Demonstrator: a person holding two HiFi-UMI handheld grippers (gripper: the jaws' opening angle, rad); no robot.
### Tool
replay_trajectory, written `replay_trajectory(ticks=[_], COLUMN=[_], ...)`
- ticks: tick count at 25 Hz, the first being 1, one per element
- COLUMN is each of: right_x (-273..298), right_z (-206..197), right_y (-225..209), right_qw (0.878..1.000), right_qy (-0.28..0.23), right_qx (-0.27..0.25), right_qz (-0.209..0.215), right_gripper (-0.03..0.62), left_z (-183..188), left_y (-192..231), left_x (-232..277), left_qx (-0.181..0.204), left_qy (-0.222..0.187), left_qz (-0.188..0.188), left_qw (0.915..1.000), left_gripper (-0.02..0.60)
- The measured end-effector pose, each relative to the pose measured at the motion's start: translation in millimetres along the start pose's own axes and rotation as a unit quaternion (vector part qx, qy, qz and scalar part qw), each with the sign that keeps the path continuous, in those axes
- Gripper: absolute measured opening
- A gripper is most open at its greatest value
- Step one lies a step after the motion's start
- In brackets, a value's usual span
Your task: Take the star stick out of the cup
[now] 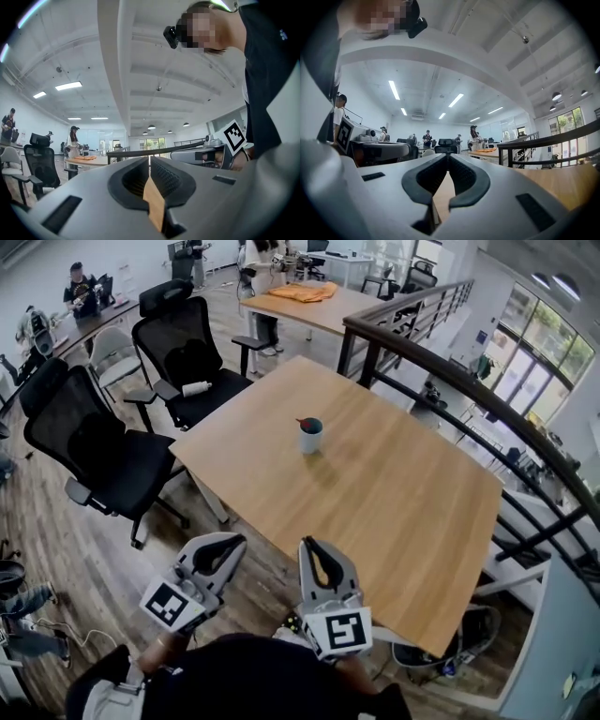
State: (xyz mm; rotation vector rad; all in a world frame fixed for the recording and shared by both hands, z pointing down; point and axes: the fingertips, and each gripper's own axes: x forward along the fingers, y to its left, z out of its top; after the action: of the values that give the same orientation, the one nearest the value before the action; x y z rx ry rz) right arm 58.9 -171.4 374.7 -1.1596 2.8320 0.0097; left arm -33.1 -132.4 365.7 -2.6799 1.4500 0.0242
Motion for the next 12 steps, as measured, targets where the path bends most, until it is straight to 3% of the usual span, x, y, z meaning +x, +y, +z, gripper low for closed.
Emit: replay_trajectory(ticks=[5, 12], right_x=[20.2, 42.7], right_z=[9.5, -8.9], right_y=[-36.1, -70.4], right_qw=[1.0, 1.0], right_qy=[0.0, 0.013], right_qx=[-0.009, -0.003], right_qz=[-0.003, -0.018], right_gripper=[0.026, 0.026], left_z=[1.5, -15.9], left_y=[14.6, 31.3], left_x=[41.7, 73.9], left_qx=[-0.005, -0.014], left_qy=[-0.001, 0.008], left_qz=[-0.004, -0.011], left_qw=[1.0, 0.9998], left_gripper=[0.023, 0.023])
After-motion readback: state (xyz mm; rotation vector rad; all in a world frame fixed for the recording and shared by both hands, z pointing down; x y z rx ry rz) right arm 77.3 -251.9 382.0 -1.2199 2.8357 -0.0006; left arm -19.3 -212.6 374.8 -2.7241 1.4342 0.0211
